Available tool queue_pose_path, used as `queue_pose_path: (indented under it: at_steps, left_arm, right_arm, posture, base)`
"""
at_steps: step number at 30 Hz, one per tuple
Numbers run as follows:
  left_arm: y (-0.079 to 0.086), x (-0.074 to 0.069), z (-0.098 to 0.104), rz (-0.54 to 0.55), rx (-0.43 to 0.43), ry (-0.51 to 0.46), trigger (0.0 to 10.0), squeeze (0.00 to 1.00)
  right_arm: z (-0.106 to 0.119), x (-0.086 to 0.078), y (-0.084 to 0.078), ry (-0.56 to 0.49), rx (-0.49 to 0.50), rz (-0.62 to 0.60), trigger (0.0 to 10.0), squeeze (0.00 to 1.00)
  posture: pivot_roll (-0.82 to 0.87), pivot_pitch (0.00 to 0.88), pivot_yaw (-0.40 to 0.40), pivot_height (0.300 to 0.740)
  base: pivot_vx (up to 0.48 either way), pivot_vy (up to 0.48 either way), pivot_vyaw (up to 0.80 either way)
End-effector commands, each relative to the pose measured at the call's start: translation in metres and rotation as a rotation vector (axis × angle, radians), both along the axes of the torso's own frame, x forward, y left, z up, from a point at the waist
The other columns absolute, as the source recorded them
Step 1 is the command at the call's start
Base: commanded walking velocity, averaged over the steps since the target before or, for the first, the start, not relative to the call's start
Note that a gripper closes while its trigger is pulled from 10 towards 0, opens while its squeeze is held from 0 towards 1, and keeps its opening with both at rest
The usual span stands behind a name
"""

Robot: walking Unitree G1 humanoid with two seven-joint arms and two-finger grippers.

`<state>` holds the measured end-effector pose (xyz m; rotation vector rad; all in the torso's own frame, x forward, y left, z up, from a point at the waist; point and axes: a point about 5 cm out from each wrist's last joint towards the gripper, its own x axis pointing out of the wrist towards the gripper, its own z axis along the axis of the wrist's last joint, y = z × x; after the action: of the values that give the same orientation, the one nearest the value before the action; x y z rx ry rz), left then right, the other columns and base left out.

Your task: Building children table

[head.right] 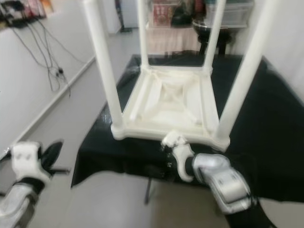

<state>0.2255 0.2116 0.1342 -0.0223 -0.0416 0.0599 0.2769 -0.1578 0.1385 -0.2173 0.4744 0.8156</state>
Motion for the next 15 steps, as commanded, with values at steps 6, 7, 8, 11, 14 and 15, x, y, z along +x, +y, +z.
queue_pose_path:
  at_steps: [6,7,8,11,14,15]
  left_arm:
    - [-0.001,0.004,0.003,0.027,-0.016,-0.002,10.0,0.0]
    - [-0.001,0.004,0.003,0.027,-0.016,-0.002,10.0,0.0]
    - [0.0,0.005,0.003,0.035,-0.016,-0.005,10.0,0.0]
    - [-0.001,0.005,0.004,0.035,0.001,-0.004,10.0,0.0]
    - [-0.004,0.005,0.004,0.016,0.021,-0.009,10.0,0.0]
    - [-0.004,0.005,0.004,0.016,0.021,-0.009,10.0,0.0]
  right_arm:
    - [0.003,0.025,0.003,-0.116,0.052,-0.217,10.0,0.0]
    - [0.003,0.025,0.003,-0.116,0.052,-0.217,10.0,0.0]
    - [0.003,0.03,0.005,-0.137,0.065,-0.268,10.0,0.0]
    - [0.0,0.037,0.007,-0.149,0.087,-0.346,10.0,0.0]
    - [-0.004,0.038,0.013,-0.145,0.107,-0.361,10.0,0.0]
    - [-0.004,0.038,0.013,-0.145,0.107,-0.361,10.0,0.0]
  posture:
    - [-0.07,0.005,0.042,0.74]
    - [-0.07,0.005,0.042,0.74]
    - [-0.07,0.005,0.041,0.74]
    - [-0.07,0.007,0.038,0.74]
    - [-0.06,0.008,0.035,0.74]
    - [-0.06,0.008,0.035,0.74]
  base:
    - [0.0,0.0,0.0]
    - [0.0,0.0,0.0]
    - [0.0,0.0,0.0]
    - [0.0,0.0,0.0]
    - [0.0,0.0,-0.53]
    - [0.0,0.0,-0.8]
